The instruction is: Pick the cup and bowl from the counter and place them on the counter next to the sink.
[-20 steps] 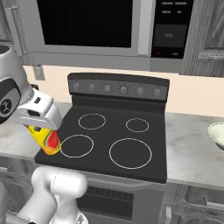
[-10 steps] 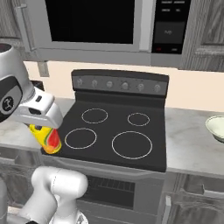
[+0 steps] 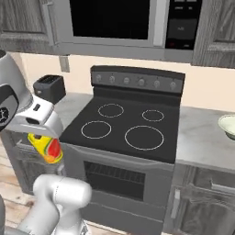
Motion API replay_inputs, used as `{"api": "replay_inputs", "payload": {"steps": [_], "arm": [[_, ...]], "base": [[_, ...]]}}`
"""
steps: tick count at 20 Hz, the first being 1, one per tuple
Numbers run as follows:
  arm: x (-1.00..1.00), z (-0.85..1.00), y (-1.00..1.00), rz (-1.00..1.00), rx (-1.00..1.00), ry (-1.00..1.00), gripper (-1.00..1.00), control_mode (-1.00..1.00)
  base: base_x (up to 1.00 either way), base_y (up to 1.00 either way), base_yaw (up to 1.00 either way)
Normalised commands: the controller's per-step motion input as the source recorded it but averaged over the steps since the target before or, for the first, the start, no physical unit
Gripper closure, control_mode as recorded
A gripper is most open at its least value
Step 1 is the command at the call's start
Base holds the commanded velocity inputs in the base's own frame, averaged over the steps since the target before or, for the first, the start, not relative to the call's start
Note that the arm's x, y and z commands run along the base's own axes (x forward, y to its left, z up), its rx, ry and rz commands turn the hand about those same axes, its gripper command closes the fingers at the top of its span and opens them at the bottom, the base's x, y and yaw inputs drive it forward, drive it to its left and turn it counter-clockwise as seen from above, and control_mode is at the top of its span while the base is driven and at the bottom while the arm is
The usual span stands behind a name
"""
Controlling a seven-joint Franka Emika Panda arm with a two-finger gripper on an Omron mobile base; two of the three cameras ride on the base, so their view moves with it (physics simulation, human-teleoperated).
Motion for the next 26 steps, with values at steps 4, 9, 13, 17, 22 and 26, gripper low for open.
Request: {"api": "replay_inputs", "payload": {"steps": [4, 9, 13, 17, 22, 26], "arm": [[0.00, 0.00, 0.00, 0.00, 0.00, 0.00, 1.00, 1.00], [0.00, 0.00, 0.00, 0.00, 0.00, 0.00, 1.00, 1.00], [0.00, 0.00, 0.00, 0.00, 0.00, 0.00, 1.00, 1.00], [0.00, 0.00, 0.00, 0.00, 0.00, 0.00, 1.00, 1.00], [0.00, 0.00, 0.00, 0.00, 0.00, 0.00, 1.00, 1.00], [0.00, 0.00, 0.00, 0.00, 0.00, 0.00, 1.00, 1.00]], "base": [[0.19, -0.28, 0.79], [0.00, -0.06, 0.81], [0.00, 0.00, 0.75], [0.01, -0.09, 0.71], [0.17, -0.28, 0.65], [0.46, -0.30, 0.61]]}}
